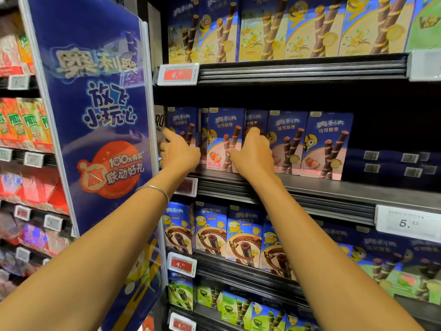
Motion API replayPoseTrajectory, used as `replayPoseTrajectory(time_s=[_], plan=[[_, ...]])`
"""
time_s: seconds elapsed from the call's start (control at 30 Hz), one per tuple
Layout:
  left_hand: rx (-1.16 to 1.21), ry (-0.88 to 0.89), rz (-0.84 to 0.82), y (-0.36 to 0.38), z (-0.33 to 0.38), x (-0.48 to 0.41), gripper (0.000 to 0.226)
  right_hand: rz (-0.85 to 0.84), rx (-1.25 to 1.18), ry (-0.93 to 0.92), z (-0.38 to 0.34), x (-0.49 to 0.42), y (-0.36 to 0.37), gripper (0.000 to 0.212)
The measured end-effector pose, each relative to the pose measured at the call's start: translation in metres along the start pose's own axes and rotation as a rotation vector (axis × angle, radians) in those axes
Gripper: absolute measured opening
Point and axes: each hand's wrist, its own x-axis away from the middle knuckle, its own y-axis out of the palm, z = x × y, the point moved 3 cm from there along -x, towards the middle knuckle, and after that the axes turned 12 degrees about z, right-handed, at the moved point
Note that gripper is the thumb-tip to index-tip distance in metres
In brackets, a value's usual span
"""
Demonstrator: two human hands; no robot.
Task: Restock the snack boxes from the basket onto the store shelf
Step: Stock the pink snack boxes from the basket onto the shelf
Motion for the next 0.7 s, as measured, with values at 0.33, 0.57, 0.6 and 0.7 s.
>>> replayPoseTrajectory(time_s=[0.33, 0.57, 0.6, 0.7], plan=[[-0.004, 0.022, 0.018, 0.004, -0.004, 0.004, 0.107, 0.039, 0.094, -0.055, -0.006, -0.002, 0.012, 0.031], [0.01, 0.026, 0.013, 0.001, -0.005, 0.003, 0.101, 0.066, 0.109, -0.069, -0.007, -0.002, 0.015, 0.034], [0.005, 0.029, 0.008, 0.0, -0.005, 0.004, 0.101, 0.067, 0.106, -0.074, -0.008, -0.002, 0.016, 0.034], [-0.003, 0.037, -0.001, -0.001, -0.004, 0.006, 0.104, 0.055, 0.098, -0.082, -0.01, -0.001, 0.015, 0.036]])
